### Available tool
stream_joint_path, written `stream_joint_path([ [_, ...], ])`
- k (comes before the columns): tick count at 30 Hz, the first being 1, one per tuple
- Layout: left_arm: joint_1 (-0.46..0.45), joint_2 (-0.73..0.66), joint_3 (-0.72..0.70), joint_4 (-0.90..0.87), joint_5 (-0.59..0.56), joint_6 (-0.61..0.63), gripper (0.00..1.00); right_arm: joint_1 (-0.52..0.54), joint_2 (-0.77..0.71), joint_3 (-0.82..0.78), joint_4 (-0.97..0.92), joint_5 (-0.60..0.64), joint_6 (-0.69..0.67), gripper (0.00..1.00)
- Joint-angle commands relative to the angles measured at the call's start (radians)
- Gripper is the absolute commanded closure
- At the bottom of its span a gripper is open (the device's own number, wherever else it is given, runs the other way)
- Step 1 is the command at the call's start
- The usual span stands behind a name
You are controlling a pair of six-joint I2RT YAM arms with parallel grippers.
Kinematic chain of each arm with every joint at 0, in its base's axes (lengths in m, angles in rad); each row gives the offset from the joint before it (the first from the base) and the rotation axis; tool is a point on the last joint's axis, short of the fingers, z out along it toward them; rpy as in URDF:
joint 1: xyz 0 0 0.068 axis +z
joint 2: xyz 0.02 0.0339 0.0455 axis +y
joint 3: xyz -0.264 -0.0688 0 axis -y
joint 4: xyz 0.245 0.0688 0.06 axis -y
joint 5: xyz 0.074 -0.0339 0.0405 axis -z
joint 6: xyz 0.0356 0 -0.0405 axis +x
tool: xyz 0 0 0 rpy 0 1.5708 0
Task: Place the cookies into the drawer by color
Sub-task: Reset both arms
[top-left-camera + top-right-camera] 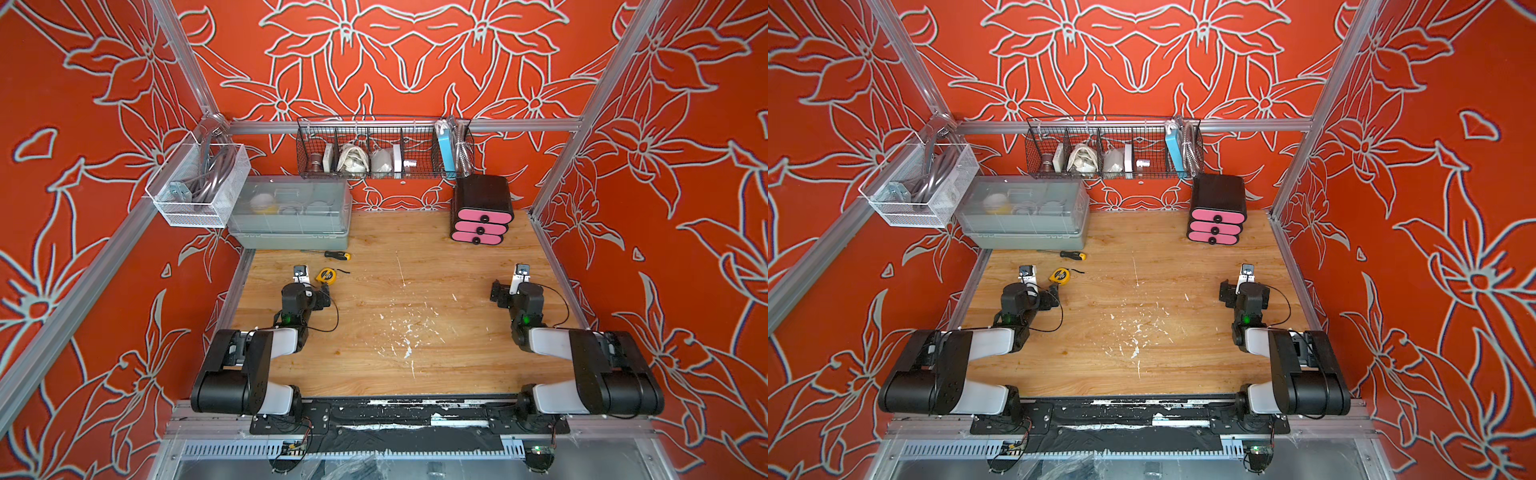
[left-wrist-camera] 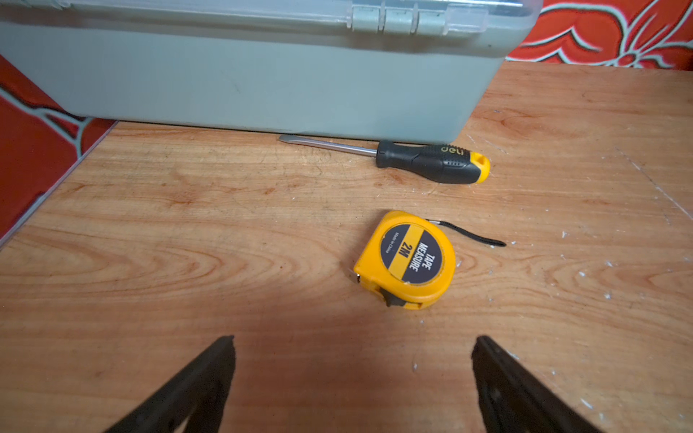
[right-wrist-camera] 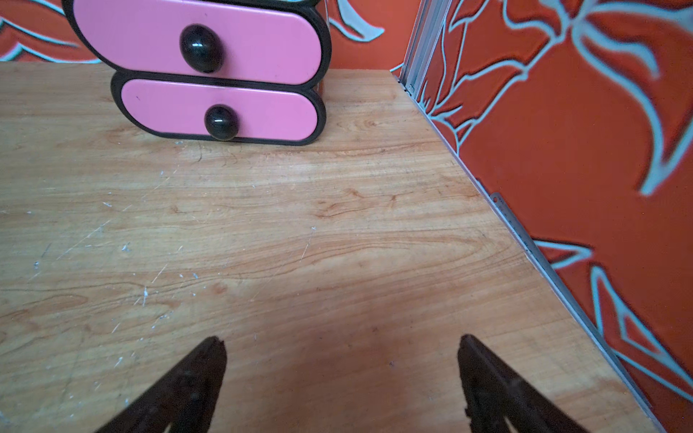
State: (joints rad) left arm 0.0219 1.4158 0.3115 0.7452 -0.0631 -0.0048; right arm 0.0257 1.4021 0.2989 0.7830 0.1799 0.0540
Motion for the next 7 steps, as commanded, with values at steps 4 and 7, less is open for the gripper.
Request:
stream_joint_path([
  [4,0.003,-0.009,0.001,0.022,0.016,-0.011,0.02,0.014,0.003,0.029,-0.004,0.038,-0.016,0.01],
  [7,0.003,-0.009,0.001,0.022,0.016,-0.011,0.02,0.022,-0.006,0.018,0.011,0.042,-0.022,0.0],
])
